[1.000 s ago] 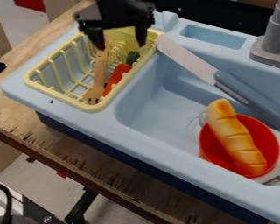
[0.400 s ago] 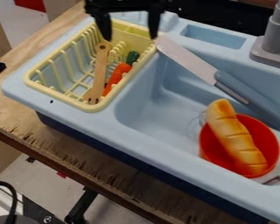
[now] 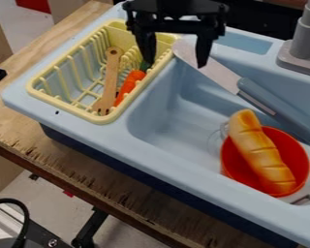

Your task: Take the red carrot and move it to the yelow cage containing the wooden spoon

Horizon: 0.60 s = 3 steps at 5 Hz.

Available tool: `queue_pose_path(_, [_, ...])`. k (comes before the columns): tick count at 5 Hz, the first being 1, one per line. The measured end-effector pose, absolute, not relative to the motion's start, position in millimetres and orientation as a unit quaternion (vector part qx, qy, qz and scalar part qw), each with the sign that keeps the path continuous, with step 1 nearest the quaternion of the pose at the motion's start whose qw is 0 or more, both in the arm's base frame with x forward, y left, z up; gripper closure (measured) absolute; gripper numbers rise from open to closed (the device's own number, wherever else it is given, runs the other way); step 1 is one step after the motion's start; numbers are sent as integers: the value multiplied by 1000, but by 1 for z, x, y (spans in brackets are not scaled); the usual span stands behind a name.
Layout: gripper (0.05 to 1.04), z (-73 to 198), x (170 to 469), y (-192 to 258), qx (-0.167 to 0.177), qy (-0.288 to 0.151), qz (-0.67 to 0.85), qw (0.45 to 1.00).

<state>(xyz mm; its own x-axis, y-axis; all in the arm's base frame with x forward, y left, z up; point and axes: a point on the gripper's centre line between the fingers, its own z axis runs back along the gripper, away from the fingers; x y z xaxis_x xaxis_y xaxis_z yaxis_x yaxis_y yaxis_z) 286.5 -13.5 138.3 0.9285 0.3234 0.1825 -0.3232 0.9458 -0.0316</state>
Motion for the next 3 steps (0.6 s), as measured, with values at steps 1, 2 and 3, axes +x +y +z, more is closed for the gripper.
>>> queue_pose_path(1, [83,136,288,-26,-5,-93,157,983])
queue_pose_path(2, [83,130,289,-48,1,-93,142,985])
queue_pose_path(3, [83,129,305,-65,4,-102,157,982])
